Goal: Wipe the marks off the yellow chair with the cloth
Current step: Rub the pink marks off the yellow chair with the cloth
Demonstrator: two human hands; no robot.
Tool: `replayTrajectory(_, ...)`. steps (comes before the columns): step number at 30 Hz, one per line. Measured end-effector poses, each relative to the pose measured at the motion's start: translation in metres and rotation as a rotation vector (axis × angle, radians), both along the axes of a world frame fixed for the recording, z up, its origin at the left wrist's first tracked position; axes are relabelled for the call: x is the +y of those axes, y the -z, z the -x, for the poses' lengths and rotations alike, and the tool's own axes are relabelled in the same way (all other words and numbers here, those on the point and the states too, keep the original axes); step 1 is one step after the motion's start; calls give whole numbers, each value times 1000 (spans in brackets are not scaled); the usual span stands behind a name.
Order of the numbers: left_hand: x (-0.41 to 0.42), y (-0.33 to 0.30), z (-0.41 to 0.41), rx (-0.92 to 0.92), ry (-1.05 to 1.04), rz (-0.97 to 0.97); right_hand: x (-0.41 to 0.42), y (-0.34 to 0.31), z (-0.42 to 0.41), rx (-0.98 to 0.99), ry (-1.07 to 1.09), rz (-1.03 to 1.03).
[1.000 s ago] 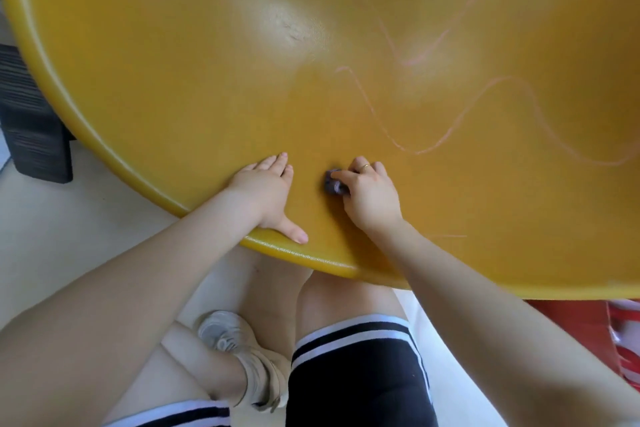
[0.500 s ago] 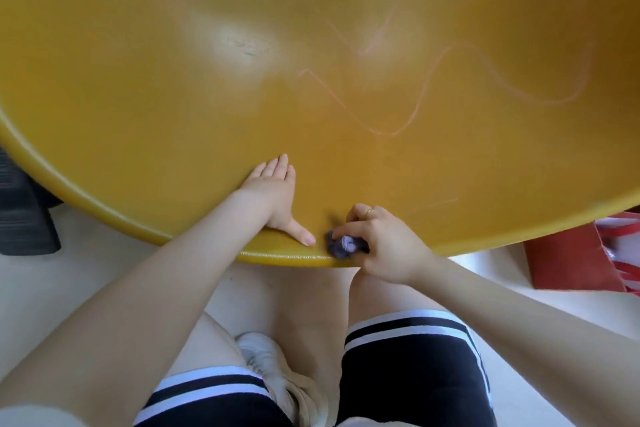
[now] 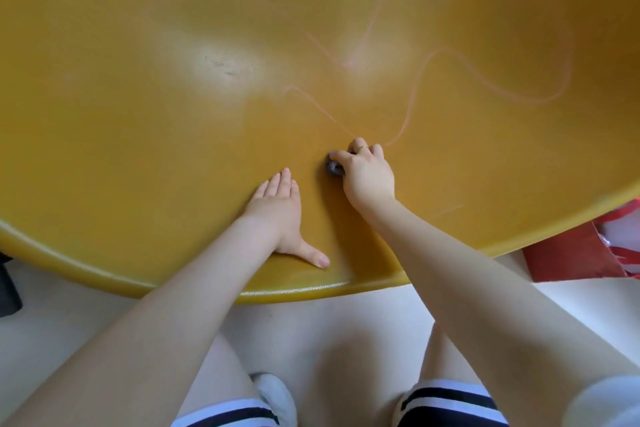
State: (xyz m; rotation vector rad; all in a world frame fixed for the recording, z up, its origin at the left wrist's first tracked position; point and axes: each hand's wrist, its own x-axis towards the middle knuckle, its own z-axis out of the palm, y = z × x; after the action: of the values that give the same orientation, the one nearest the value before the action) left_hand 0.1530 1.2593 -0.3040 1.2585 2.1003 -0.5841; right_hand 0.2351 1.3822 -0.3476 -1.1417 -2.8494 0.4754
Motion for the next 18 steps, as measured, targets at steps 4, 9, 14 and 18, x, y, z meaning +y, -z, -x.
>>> replayTrajectory(4,2,-2,3,0,27,-16,-38,-5,-56,127,-169,46)
replayTrajectory(9,9,0,0,-46,81,-58,-62,-16,-110,194,-279,72)
replayTrajectory(14,17,8,2,-57,110,-70,-19,0,-73,66,23,-34)
replayTrajectory(18,18,10,0,-77,93,-85,24,2,-45,-45,319,-21)
